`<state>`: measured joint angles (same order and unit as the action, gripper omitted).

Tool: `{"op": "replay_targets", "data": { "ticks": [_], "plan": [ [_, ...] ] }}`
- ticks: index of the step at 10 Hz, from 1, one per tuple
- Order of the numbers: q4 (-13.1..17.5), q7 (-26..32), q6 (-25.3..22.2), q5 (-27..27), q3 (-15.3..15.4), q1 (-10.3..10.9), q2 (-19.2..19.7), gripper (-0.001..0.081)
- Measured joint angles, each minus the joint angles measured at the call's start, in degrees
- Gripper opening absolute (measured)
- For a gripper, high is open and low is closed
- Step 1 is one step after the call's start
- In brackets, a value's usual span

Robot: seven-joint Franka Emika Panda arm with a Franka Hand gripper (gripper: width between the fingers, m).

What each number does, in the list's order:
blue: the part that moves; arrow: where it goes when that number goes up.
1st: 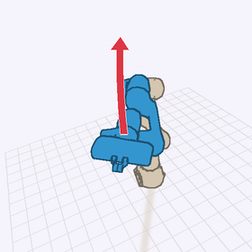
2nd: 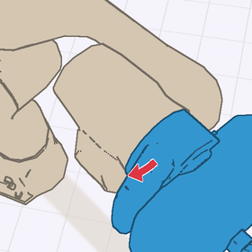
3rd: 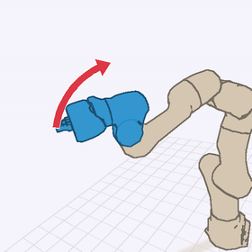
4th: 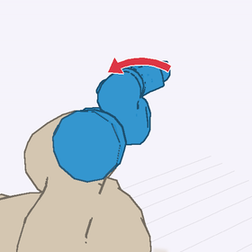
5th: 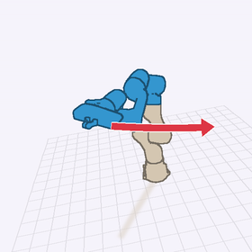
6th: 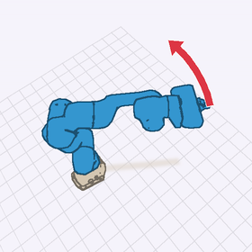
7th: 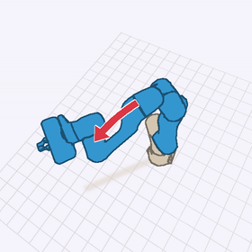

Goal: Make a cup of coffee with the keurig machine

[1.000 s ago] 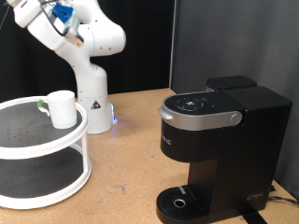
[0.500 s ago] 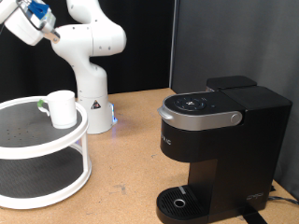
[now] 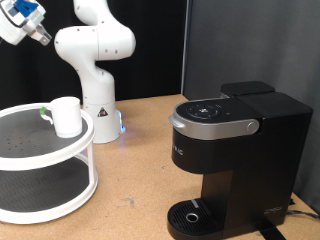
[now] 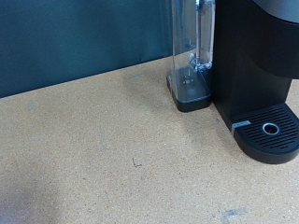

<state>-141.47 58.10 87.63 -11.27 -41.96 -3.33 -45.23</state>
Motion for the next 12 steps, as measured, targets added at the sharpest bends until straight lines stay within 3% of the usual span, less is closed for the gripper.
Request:
{"op": "replay_targets", "data": {
  "ticks": [6,12],
  "plan": [
    [-0.09,0.04,1.58,0.98,-1.45,-0.28,-0.26,0.0],
    [-3.9,2.1,6.61,1.61,-3.36,-0.25,0.26,0.0]
  ]
}}
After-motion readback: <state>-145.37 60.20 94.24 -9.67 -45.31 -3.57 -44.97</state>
